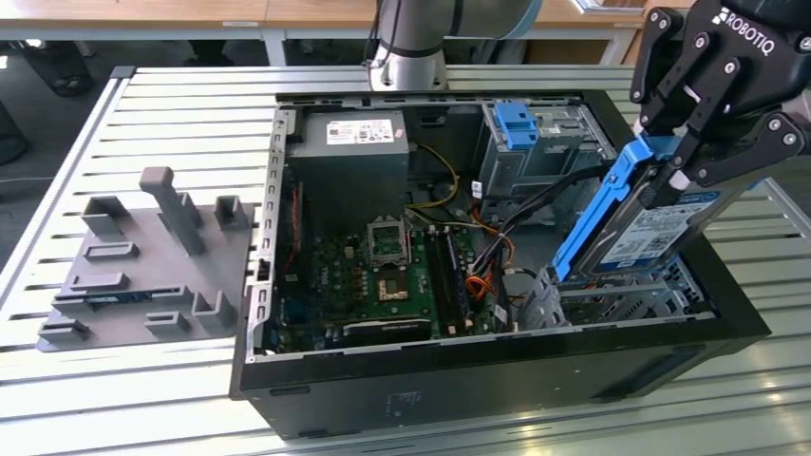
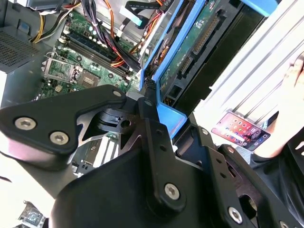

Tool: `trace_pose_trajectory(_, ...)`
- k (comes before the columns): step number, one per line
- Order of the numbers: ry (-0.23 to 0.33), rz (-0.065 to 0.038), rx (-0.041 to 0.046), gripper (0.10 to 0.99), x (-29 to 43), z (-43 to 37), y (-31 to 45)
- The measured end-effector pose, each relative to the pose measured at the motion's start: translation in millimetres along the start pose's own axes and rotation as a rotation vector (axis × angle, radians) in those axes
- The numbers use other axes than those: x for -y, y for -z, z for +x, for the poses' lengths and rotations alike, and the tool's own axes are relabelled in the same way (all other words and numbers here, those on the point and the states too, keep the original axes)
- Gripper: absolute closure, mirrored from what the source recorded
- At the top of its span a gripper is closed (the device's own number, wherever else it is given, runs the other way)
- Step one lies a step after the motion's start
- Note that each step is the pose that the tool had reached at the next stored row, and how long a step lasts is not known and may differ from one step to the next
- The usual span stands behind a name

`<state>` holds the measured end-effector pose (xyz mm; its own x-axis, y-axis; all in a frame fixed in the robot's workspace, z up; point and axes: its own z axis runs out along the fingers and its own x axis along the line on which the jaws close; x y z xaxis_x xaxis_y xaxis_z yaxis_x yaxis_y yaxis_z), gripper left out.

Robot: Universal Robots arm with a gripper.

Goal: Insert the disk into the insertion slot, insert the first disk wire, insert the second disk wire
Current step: 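Insert the disk into the insertion slot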

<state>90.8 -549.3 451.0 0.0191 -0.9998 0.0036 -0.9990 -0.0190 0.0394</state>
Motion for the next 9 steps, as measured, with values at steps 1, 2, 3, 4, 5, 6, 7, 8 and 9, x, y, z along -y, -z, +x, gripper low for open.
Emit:
trace_pose_trajectory(1, 0.0, 0.0, 0.0, 0.722, 0.0, 0.0, -0.5)
trace_pose_trajectory(2, 0.0, 0.0, -0.0001, 0.722, 0.1, -0.1, -1.0)
trace_pose_trajectory(3, 0.0, 0.0, -0.0001, 0.722, 0.1, -0.1, -1.6)
trace_pose_trajectory(4, -0.001, 0.0, -0.0002, 0.722, 0.1, -0.2, -2.2)
trace_pose_trajectory(5, -0.002, 0.0, -0.0002, 0.722, 0.1, -0.2, -2.7)
trace_pose_trajectory(6, -0.003, 0.0, -0.0002, 0.722, 0.1, -0.2, -3.1)
trace_pose_trajectory(7, -0.003, 0.0, -0.0001, 0.722, 0.2, -0.2, -3.7)
trace_pose_trajectory(8, -0.003, 0.0, -0.0001, 0.722, 0.2, -0.2, -4.1)
trace_pose_trajectory(9, -0.003, 0.0, -0.0002, 0.722, 0.2, -0.2, -4.5)
